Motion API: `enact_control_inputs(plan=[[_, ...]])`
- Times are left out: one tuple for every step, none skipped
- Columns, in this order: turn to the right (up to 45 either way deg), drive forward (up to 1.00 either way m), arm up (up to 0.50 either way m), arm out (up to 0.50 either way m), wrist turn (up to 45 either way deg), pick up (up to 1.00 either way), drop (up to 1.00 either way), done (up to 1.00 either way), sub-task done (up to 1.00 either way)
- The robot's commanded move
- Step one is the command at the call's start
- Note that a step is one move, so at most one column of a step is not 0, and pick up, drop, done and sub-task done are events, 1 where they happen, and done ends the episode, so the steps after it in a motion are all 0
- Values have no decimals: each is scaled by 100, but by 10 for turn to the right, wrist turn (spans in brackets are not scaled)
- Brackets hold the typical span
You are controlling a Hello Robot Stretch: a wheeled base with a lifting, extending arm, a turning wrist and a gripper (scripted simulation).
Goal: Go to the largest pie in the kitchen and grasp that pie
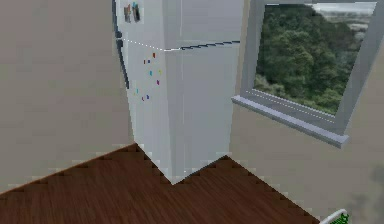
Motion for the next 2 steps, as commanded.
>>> enact_control_inputs(plan=[[0,0,-30,0,0,0,0,0,0],[0,0,0,0,0,100,0,0,0]])
